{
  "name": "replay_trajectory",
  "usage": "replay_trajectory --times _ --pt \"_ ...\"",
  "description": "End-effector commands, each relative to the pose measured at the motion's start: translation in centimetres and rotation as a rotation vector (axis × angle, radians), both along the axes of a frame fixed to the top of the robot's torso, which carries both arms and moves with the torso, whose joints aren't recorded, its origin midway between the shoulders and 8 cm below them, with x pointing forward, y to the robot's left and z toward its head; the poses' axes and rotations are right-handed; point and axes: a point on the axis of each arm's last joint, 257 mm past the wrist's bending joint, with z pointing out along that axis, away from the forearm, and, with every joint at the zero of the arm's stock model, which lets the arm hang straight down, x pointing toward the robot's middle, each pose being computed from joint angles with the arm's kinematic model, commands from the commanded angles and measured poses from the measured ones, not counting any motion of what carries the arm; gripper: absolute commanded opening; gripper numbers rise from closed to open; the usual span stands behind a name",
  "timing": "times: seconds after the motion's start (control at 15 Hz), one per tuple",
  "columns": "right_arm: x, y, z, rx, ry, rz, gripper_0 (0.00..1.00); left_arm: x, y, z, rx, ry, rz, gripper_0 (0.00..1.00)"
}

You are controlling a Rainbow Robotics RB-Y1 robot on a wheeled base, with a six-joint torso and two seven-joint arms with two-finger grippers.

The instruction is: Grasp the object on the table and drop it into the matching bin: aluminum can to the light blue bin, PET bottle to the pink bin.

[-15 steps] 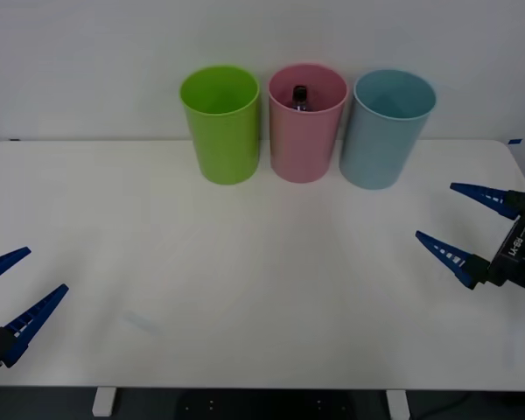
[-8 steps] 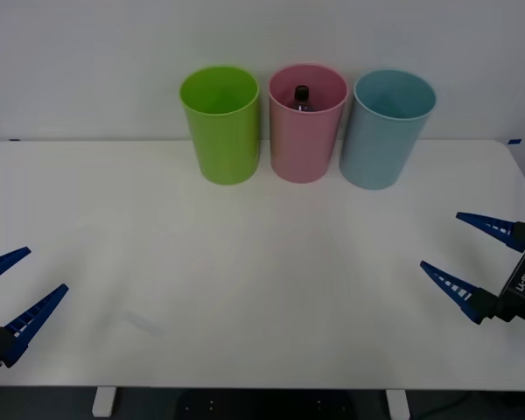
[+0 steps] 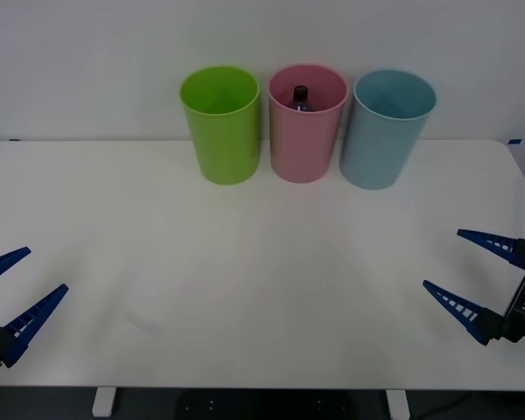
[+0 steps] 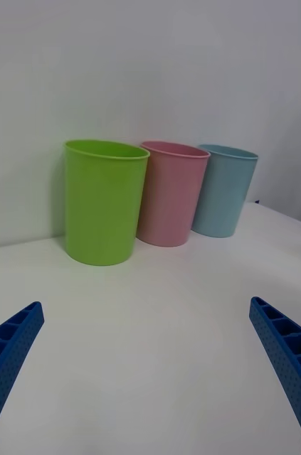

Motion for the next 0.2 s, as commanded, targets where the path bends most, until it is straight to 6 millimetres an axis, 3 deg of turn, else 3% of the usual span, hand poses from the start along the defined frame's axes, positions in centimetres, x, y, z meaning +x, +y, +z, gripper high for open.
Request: replay_trajectory --times 0.07,0.2 --pt "-0.21 -0.02 -0.14 0.001 0.005 0.002 1.0 0.0 0.0 0.0 0.0 0.0 0.0 1.0" --pt "-0.21 -0.02 -0.14 0.001 0.005 0.002 1.0 0.0 0.0 0.0 0.0 0.0 0.0 1.0"
